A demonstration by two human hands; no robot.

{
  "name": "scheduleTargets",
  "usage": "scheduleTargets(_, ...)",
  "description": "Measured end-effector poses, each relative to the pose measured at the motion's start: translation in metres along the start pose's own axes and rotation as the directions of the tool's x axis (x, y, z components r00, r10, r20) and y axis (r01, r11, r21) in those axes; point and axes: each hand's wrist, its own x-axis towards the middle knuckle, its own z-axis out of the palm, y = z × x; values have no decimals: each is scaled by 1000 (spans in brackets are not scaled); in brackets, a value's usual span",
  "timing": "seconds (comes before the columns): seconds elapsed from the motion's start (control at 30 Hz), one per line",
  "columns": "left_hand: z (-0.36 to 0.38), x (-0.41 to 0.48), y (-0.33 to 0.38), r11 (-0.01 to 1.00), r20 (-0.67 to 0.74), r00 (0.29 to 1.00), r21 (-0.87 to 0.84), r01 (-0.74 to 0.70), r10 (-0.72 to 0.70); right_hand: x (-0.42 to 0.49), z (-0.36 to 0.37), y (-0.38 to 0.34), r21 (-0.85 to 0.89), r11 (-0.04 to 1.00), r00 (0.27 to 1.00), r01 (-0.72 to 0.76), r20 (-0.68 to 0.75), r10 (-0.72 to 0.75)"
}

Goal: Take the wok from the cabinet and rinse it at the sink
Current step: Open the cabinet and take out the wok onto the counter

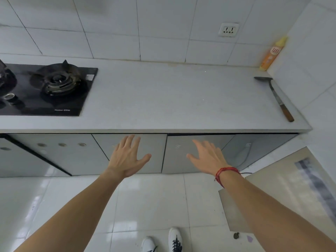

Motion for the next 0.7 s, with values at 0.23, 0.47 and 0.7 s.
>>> scheduleTargets(0.23, 6, 15, 6, 996, 18, 998, -75, 57, -56, 26, -1, 2, 30, 1000, 999, -2, 44, 1)
scheduleTargets(0.47, 20, 46, 23, 895, 101, 962, -354, 272, -253, 54, 7, 7, 289, 951, 992, -111, 89, 89)
scheduleTargets(0.7, 52, 89, 28, 623, 263, 870, -615, 484, -416, 105, 38, 6, 618, 688, 924, -381, 269, 271)
